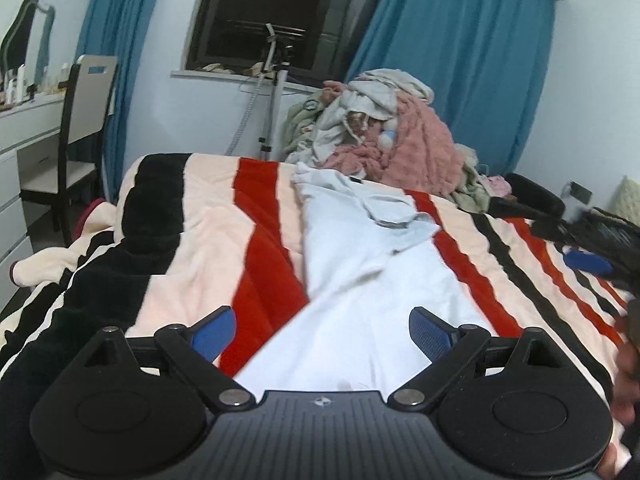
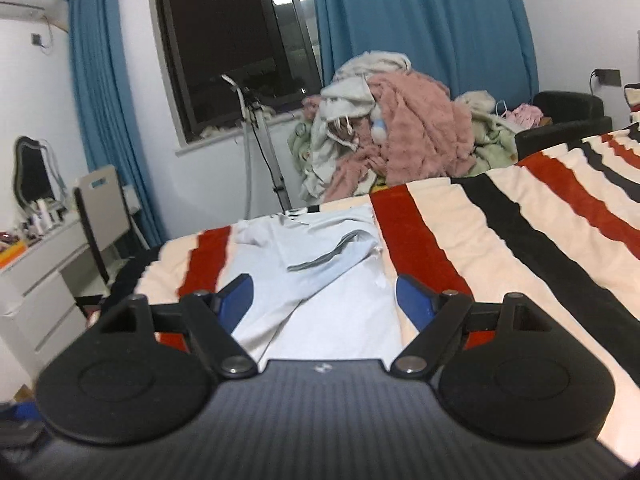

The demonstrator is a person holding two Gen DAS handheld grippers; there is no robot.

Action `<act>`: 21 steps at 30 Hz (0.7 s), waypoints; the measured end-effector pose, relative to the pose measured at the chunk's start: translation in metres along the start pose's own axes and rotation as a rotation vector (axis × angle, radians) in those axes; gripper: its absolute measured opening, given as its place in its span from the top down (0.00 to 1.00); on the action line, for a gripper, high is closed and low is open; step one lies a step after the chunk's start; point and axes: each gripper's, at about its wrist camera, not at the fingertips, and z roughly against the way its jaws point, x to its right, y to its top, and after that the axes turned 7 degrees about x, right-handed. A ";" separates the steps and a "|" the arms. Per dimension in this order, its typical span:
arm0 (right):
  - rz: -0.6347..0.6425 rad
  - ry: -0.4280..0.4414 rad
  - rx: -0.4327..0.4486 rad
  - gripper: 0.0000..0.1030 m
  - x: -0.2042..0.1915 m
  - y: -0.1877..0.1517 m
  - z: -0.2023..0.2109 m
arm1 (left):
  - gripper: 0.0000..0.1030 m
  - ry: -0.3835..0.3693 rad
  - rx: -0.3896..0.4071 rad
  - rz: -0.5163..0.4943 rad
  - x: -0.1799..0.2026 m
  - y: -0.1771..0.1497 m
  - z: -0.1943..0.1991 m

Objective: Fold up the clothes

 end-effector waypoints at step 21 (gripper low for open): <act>-0.183 0.036 -0.101 0.22 0.040 -0.035 0.052 | 0.28 0.265 -0.308 0.421 -0.090 -0.042 0.017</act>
